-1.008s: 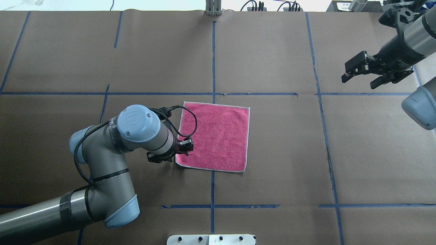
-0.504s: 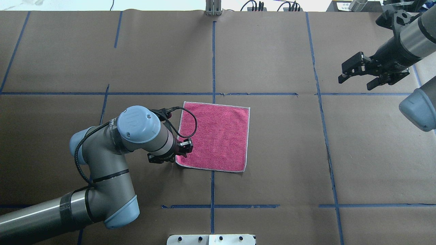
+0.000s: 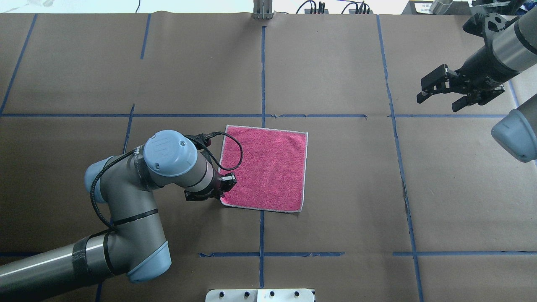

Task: Fold towel twice with both arms
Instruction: 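Lower the left gripper to the towel's edge nearest the left gripper, then lower the right gripper to the opposite towel edge while the left gripper holds its edge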

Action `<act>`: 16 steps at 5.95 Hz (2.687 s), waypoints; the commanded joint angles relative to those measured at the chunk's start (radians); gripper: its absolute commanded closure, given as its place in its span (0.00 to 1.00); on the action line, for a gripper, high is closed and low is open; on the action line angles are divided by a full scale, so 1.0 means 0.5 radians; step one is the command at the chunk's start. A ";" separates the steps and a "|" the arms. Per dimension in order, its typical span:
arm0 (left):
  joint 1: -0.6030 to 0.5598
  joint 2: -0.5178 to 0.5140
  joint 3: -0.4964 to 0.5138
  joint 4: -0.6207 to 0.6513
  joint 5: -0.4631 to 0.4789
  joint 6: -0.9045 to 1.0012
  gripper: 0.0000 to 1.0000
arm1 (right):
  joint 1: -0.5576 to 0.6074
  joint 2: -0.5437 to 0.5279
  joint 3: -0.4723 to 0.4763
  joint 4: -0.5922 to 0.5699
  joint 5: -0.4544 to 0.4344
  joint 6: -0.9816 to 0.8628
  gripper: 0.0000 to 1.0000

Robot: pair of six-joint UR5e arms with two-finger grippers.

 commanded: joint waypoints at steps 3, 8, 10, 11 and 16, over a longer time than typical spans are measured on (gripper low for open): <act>0.004 0.043 -0.043 0.007 -0.006 0.001 0.97 | -0.134 0.006 0.015 0.027 -0.030 0.201 0.00; 0.010 0.034 -0.043 0.004 -0.037 0.001 0.98 | -1.286 0.226 0.052 0.381 -1.077 1.720 0.00; 0.010 0.025 -0.040 0.004 -0.034 0.001 0.98 | -1.506 0.407 -0.066 0.206 -1.328 1.779 0.01; 0.010 0.025 -0.040 0.004 -0.034 0.001 0.98 | -1.540 0.444 -0.158 0.206 -1.350 1.779 0.02; 0.010 0.022 -0.040 0.004 -0.034 0.001 0.98 | -1.522 0.469 -0.242 0.206 -1.359 1.779 0.43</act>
